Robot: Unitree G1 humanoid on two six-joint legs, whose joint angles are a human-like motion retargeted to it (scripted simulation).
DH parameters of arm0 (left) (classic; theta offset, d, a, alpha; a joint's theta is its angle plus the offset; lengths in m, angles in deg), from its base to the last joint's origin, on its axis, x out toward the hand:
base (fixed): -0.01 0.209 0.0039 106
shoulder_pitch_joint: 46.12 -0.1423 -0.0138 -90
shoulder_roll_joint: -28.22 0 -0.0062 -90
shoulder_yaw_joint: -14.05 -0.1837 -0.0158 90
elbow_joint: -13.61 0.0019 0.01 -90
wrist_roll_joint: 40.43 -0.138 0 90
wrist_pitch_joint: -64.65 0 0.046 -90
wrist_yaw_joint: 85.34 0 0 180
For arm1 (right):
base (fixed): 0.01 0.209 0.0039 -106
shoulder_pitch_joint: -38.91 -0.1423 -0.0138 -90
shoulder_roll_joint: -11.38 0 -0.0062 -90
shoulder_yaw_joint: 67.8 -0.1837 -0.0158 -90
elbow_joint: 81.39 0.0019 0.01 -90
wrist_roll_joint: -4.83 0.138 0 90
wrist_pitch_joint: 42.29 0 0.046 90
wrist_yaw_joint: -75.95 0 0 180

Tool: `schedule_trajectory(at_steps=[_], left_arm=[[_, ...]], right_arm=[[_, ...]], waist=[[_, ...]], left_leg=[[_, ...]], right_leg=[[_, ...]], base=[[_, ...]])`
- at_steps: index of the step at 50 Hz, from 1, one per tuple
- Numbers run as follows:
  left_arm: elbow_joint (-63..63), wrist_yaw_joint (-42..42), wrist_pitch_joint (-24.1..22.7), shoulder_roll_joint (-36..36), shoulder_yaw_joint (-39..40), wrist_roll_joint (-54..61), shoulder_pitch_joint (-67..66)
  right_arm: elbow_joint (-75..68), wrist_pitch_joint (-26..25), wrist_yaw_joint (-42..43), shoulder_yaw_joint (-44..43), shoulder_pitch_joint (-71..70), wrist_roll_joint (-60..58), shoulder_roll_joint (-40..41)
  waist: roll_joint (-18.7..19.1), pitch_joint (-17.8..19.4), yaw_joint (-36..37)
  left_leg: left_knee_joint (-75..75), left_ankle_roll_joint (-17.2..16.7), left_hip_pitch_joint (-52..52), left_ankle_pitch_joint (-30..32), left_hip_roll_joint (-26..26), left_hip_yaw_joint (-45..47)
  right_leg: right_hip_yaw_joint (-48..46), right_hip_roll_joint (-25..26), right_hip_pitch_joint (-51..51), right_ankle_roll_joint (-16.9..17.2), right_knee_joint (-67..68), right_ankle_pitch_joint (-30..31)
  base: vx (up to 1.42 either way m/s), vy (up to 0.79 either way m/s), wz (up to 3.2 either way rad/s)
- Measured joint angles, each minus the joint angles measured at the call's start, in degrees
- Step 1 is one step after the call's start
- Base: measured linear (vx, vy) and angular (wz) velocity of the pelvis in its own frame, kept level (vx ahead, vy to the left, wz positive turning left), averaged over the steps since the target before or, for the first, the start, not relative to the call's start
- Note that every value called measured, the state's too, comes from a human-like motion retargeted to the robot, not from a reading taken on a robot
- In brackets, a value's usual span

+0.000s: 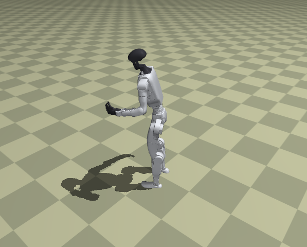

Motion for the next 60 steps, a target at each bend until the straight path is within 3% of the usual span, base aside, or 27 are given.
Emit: schedule_trajectory(at_steps=[15, 32, 60], left_arm=[[-4.2, 3.7, -0.2, 0.5, 0.8, 2.9, -2.2], [-22.2, 10.2, -0.6, -4.6, 13.3, 9.2, -8.4], [-19.6, 17.1, 3.5, -3.3, 9.2, 3.5, 0.6]], right_arm=[[-0.2, 0.6, 2.9, 0.5, 2.0, 3.0, 0.9], [1.4, 1.1, 2.0, -1.1, 4.9, 7.0, -0.1], [3.8, 0.3, -3.0, -4.5, 9.6, 11.0, -0.3]], waist=[[3.3, 0.3, 0.9], [7.3, 0.0, 1.1], [8.1, 1.1, 2.0]], left_leg=[[0.1, -1.3, 2.0, -0.2, 0.0, -5.0], [0.2, -2.5, 4.0, -1.2, 0.1, -9.4], [0.3, -2.0, 7.4, -1.7, -1.0, -12.8]], right_leg=[[-4.3, -0.2, 4.3, -1.9, 1.3, -1.3], [-7.2, -0.1, 8.1, -3.4, 2.8, -2.6], [-9.6, -1.4, 12.3, -4.8, 5.8, -3.9]], base=[[0.01, 0.00, 0.40], [0.01, 0.00, 0.30], [0.00, 0.00, 0.09]])
